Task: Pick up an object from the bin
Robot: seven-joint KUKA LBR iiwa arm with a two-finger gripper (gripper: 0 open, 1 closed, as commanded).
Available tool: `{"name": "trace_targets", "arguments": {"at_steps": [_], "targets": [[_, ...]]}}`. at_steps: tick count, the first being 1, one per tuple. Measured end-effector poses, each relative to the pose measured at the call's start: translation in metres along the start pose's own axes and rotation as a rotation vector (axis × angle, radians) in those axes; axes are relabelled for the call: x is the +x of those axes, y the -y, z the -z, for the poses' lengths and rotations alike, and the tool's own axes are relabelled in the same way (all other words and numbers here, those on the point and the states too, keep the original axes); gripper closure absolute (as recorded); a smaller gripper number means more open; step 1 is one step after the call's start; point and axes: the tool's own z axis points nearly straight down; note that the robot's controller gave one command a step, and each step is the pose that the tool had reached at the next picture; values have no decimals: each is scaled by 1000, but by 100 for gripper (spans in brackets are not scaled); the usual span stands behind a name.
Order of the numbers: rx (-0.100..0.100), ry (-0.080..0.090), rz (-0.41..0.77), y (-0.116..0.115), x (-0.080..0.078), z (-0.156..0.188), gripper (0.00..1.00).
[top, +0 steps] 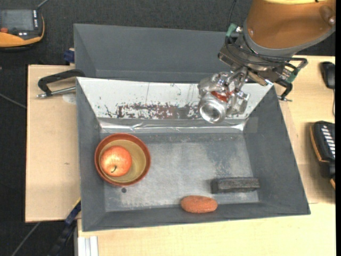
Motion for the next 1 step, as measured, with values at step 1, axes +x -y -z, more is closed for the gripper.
{"name": "trace_targets", "arguments": {"at_steps": [1], "targets": [[-6,-2,127,-25,42,-131,100]]}}
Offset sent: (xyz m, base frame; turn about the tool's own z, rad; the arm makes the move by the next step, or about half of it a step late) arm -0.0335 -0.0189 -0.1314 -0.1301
